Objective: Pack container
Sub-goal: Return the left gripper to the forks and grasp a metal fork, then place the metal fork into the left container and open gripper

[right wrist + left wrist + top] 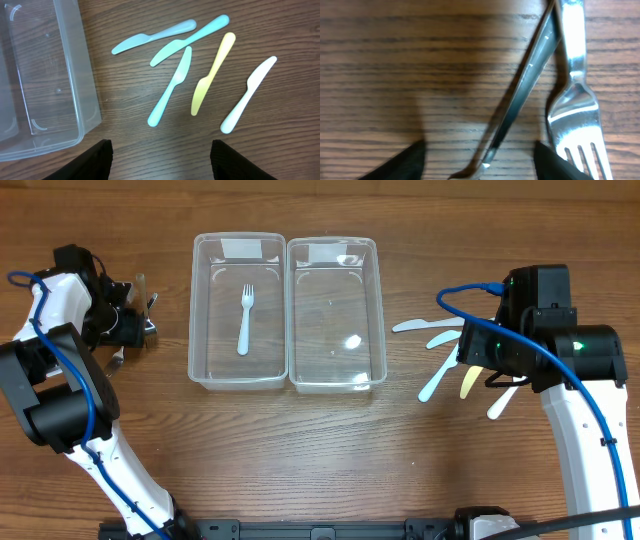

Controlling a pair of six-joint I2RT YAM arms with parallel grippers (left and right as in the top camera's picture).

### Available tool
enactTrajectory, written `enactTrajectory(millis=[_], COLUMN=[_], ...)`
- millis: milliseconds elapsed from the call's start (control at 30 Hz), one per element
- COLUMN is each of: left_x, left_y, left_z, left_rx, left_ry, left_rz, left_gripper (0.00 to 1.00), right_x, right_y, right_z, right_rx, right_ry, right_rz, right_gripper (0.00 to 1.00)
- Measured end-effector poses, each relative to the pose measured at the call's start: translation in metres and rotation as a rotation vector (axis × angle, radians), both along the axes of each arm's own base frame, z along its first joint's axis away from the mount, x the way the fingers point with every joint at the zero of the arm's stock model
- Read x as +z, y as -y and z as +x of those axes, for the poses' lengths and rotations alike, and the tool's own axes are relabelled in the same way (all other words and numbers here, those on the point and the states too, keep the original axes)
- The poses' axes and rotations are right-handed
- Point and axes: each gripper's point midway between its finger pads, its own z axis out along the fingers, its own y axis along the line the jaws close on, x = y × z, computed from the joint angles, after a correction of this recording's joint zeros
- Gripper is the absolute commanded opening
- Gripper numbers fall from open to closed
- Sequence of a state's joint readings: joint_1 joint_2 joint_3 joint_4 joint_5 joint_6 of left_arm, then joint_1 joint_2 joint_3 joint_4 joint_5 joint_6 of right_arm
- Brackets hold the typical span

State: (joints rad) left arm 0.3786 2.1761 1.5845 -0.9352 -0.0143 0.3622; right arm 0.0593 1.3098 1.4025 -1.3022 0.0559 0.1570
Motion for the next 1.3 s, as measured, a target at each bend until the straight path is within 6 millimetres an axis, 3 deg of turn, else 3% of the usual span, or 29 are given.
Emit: enactTrajectory(millis=[267,800,933,1100,1200,1233,1300], left_x=[0.0,0.009,0.044,0.136,0.207,0.232,0.257], left_y=[-0.001,0.0,-0.004,0.012,0.049,0.073,0.115], left_z=[-0.002,-0.007,0.006,0.028,0.035,0.035,0.035], left_rx=[0.003,0.054,0.086,0.101,0.053,0.014,-0.065], left_ry=[-0.008,-0.067,-0.023,0.18,0.346,0.406,0.472], left_rz=[0.003,-0.009,0.004,0.034,0.044,0.04,0.019], left_gripper=[0.04,0.04,0.04,0.04,0.04,0.04,0.04], right_x=[0.0,0.0,0.0,0.0,0.0,0.0,0.0], right_y=[0.0,0.0,0.0,0.0,0.0,0.0,0.0], right_z=[0.0,0.0,0.0,0.0,0.0,0.0,0.0], right_rx=[0.0,0.0,0.0,0.0,0.001,0.0,0.0], right_ry=[0.0,0.0,0.0,0.0,0.001,0.0,0.001], right_rz=[0.0,0.0,0.0,0.0,0.0,0.0,0.0], right_gripper=[0.65,0.65,0.65,0.65,0.65,0.65,0.65])
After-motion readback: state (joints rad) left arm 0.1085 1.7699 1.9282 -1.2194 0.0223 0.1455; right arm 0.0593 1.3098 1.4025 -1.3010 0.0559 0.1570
